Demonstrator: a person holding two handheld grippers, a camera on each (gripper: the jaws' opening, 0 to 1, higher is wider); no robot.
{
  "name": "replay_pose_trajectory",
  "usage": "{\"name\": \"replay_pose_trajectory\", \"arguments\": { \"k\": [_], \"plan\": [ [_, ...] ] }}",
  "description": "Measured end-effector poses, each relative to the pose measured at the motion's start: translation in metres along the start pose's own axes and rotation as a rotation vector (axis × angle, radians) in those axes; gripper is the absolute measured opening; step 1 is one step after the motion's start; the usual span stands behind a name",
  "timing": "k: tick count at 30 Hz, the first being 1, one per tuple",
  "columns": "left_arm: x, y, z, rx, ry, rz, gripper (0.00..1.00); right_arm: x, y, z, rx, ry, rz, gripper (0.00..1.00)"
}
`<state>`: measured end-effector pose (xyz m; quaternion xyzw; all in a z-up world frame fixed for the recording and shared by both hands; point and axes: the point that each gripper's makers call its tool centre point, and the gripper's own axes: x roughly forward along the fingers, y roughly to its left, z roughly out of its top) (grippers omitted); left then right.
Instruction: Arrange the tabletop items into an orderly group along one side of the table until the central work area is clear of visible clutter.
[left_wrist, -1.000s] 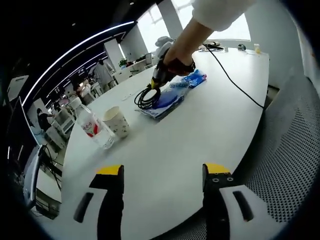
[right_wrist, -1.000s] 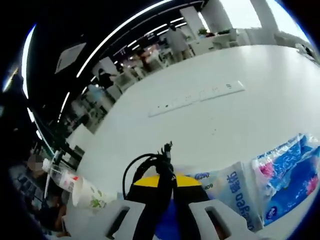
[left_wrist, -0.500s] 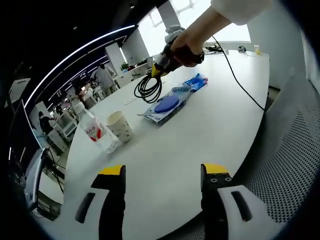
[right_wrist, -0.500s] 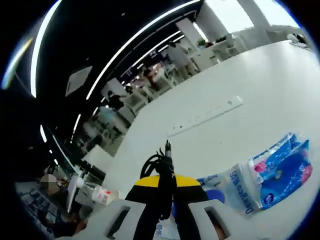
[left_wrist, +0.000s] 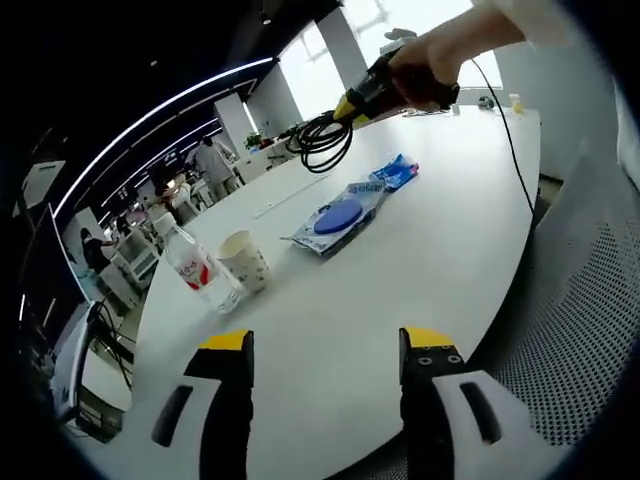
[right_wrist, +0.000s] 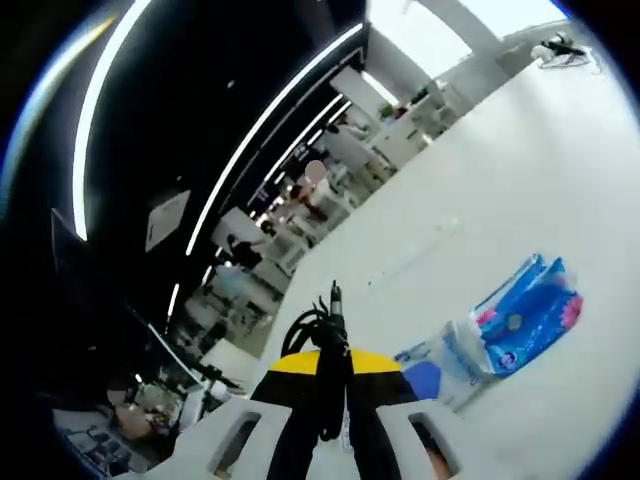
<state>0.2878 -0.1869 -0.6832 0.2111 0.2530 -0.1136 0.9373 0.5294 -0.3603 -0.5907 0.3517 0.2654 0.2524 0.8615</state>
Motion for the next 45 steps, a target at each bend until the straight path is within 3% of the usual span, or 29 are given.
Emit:
{"name": "replay_pose_trajectory", "arguments": {
  "k": [9,20,33,37,45],
  "plan": [
    [0.000,-0.001,0.000,0.008,-0.002,0.000,0.57,-0.043,-0.038,0.000,0.062,-0.033,-0.064,0.04],
    [0.000,-0.001,-0.003,0.017,0.018,-0.002,0.54,-0.067,-0.085,-0.006,0.117,-0.035,-0.149,0.04],
    [0.003,-0.005,-0.012,0.030,0.068,-0.018,0.53,-0.077,-0.159,-0.029,0.170,0.014,-0.308,0.05],
    [0.003,-0.005,-0.014,0.031,0.075,-0.019,0.52,-0.077,-0.167,-0.029,0.186,0.014,-0.325,0.05],
    [0.003,-0.004,-0.016,0.032,0.088,-0.019,0.52,-0.074,-0.181,-0.032,0.074,0.067,-0.378,0.05]
  ]
}}
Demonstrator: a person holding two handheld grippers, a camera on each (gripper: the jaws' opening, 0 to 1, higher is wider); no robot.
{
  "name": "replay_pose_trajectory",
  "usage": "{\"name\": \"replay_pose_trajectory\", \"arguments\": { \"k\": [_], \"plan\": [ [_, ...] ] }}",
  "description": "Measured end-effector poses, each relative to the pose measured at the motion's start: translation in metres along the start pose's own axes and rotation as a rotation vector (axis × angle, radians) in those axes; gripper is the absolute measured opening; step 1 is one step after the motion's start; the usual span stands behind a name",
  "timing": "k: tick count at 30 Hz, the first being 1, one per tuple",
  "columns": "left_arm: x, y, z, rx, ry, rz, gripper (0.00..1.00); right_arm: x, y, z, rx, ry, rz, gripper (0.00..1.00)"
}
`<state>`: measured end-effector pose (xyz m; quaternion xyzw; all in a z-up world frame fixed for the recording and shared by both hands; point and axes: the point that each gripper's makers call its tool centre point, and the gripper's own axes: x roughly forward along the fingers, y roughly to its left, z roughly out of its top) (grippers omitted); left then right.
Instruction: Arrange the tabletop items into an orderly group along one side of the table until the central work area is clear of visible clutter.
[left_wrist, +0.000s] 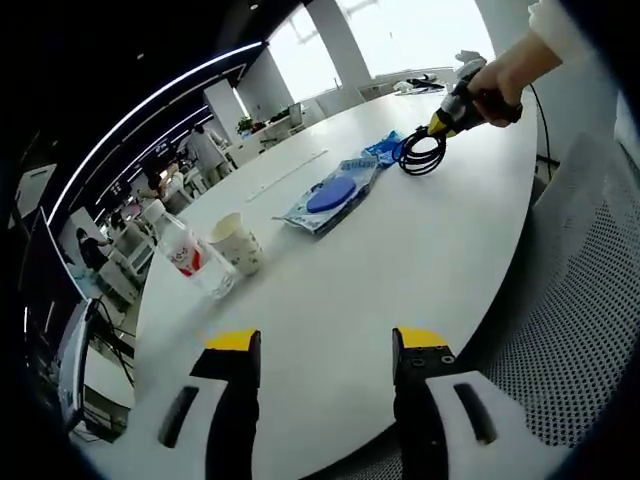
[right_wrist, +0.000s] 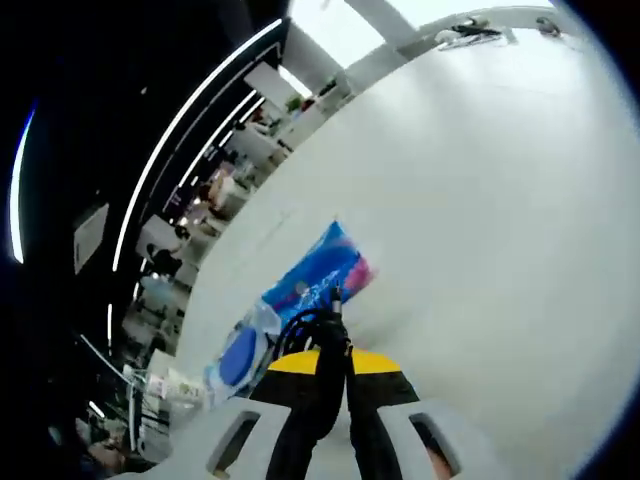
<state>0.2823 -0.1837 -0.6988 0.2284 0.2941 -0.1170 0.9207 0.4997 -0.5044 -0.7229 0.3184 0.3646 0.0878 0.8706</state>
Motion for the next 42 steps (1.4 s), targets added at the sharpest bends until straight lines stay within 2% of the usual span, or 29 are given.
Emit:
{"name": "replay_pose_trajectory", "arguments": {
  "k": [5,11,19,22,28,29,34,37,40,42],
  "plan": [
    [0.000,0.000,-0.001,0.000,0.005,0.001,0.53,0.004,-0.007,-0.002,-0.040,0.011,-0.029,0.05],
    [0.000,0.001,-0.002,0.000,0.013,0.003,0.52,0.007,-0.015,-0.011,-0.184,0.053,-0.083,0.06],
    [0.001,0.001,-0.004,0.001,0.019,0.006,0.52,0.008,-0.023,-0.015,-0.248,0.070,-0.105,0.08],
    [0.001,0.001,-0.004,0.003,0.021,0.005,0.52,0.007,-0.027,-0.016,-0.296,0.081,-0.120,0.09],
    [0.001,0.000,-0.004,0.007,0.023,0.005,0.51,0.006,-0.030,-0.013,-0.378,0.087,-0.127,0.16],
    [0.001,0.000,-0.004,0.008,0.023,0.005,0.51,0.005,-0.030,-0.013,-0.416,0.092,-0.129,0.17],
    [0.000,0.000,-0.003,0.008,0.019,0.005,0.51,-0.001,-0.025,-0.010,-0.482,0.069,-0.123,0.27],
    [0.001,-0.001,-0.002,0.002,0.013,0.001,0.52,-0.004,-0.016,0.001,-0.570,0.011,-0.111,0.41],
    [0.000,-0.001,-0.001,-0.014,0.008,-0.003,0.54,-0.013,0.000,0.007,-0.654,-0.040,-0.088,0.50],
    [0.000,0.000,0.001,-0.022,-0.001,-0.002,0.55,-0.015,0.003,0.010,-0.701,-0.069,-0.078,0.55]
  ]
}}
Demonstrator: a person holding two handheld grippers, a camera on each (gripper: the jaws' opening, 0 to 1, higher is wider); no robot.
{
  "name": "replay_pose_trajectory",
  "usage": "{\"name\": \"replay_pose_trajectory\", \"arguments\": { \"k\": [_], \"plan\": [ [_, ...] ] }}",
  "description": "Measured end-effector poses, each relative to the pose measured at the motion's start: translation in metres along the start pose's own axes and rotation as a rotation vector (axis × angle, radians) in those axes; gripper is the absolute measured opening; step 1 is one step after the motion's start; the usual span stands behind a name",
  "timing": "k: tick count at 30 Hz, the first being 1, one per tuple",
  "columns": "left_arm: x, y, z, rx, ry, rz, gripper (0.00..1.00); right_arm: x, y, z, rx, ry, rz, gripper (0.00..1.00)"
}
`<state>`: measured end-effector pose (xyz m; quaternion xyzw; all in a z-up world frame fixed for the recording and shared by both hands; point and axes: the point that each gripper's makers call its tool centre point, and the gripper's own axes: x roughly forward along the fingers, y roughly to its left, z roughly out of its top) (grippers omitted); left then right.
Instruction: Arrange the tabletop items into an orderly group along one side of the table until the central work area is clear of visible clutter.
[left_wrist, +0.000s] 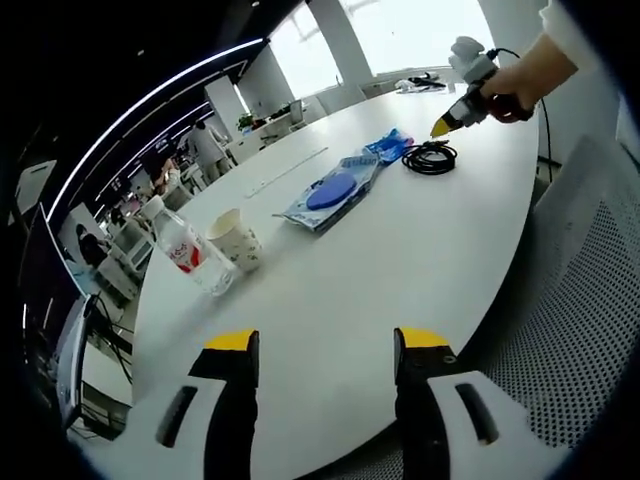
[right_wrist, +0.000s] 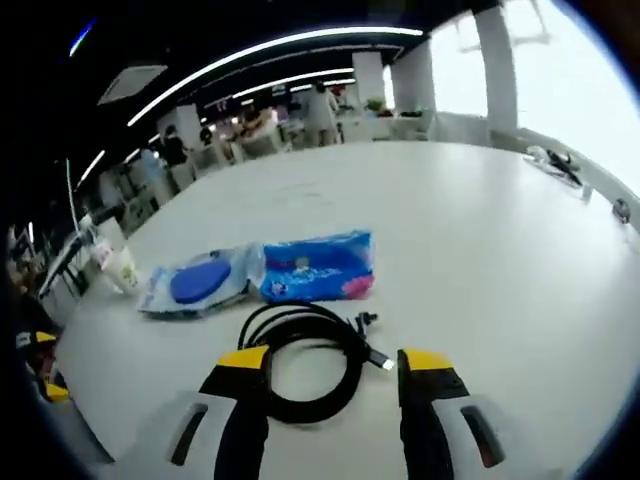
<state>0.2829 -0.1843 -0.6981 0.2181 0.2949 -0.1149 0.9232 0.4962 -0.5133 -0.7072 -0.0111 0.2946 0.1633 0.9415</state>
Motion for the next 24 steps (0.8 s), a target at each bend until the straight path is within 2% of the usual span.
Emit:
{"name": "replay_pose_trajectory", "arguments": {
  "k": [8,15,17,19,24],
  "plan": [
    [0.000,0.002,0.003,-0.024,-0.018,0.005,0.58,-0.036,0.028,0.006,-0.093,-0.092,0.002,0.57],
    [0.000,0.002,0.004,-0.033,-0.029,-0.001,0.61,-0.066,0.049,0.022,-0.131,-0.206,-0.015,0.57],
    [-0.001,0.002,0.005,-0.043,-0.036,-0.002,0.61,-0.072,0.053,0.022,-0.154,-0.215,-0.031,0.56],
    [-0.001,0.001,0.006,-0.049,-0.042,-0.005,0.60,-0.078,0.055,0.024,-0.139,-0.239,-0.040,0.55],
    [-0.002,-0.002,0.008,-0.060,-0.047,-0.019,0.59,-0.086,0.064,0.017,-0.145,-0.249,-0.057,0.53]
  ]
}}
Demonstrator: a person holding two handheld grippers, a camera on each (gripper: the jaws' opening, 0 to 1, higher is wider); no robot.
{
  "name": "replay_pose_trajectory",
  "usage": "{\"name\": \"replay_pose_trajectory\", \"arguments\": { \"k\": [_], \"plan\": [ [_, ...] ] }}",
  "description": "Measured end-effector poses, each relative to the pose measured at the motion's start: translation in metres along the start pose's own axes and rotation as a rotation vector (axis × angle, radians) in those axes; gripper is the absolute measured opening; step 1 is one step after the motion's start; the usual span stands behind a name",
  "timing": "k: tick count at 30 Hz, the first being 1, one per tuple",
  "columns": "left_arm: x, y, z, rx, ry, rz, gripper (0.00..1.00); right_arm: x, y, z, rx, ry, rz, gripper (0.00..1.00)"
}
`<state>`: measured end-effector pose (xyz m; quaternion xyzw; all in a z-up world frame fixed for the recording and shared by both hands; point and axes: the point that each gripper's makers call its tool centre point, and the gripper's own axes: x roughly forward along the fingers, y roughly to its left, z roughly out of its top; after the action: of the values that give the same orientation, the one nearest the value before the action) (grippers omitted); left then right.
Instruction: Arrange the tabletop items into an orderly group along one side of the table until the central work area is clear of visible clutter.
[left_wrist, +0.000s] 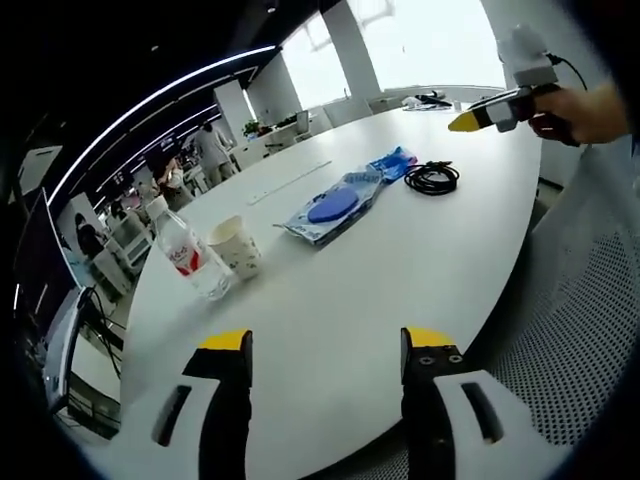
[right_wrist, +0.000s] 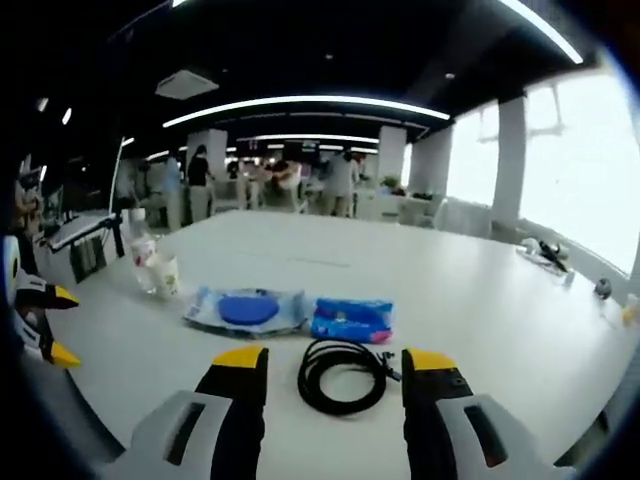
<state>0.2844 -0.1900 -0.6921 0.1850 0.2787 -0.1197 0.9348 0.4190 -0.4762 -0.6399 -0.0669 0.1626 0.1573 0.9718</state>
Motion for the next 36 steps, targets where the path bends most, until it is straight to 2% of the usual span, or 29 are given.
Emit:
{"name": "replay_pose_trajectory", "arguments": {
  "k": [3,7,11,15,19,24,26,29,30,32,34,36],
  "plan": [
    [-0.001,0.000,0.001,0.004,-0.006,0.003,0.57,-0.004,0.008,0.001,-0.023,-0.012,0.002,0.52],
    [-0.002,-0.001,0.002,-0.004,-0.016,-0.004,0.59,-0.005,0.012,-0.003,-0.099,0.010,-0.003,0.52],
    [0.000,-0.009,0.000,0.000,-0.004,-0.047,0.66,-0.004,0.016,-0.007,-0.136,0.030,0.006,0.52],
    [0.000,-0.012,0.006,0.004,-0.032,-0.078,0.74,-0.003,0.020,-0.010,-0.170,0.042,0.023,0.52],
    [-0.001,0.000,0.010,-0.055,-0.045,-0.047,0.77,-0.003,0.020,-0.012,-0.187,0.060,0.023,0.52],
    [0.001,0.007,0.017,-0.123,-0.055,-0.049,0.81,-0.001,0.020,-0.016,-0.185,0.085,0.034,0.51],
    [0.004,0.013,0.020,-0.134,-0.052,-0.046,0.82,0.002,0.023,-0.011,-0.171,0.077,0.059,0.50],
    [0.021,0.038,0.039,-0.195,-0.090,-0.022,0.83,0.016,0.028,0.019,-0.144,0.020,0.095,0.54],
    [0.030,0.047,0.047,-0.194,-0.088,-0.017,0.84,0.023,0.029,0.033,-0.106,-0.004,0.103,0.56],
    [0.044,0.053,0.055,-0.218,-0.081,-0.020,0.84,0.034,0.032,0.047,-0.105,-0.014,0.123,0.60],
    [0.059,0.054,0.059,-0.259,-0.062,-0.041,0.82,0.045,0.037,0.055,-0.151,-0.022,0.150,0.59],
    [0.073,0.054,0.058,-0.296,-0.031,-0.053,0.80,0.054,0.041,0.053,-0.172,-0.006,0.178,0.58]
  ]
}}
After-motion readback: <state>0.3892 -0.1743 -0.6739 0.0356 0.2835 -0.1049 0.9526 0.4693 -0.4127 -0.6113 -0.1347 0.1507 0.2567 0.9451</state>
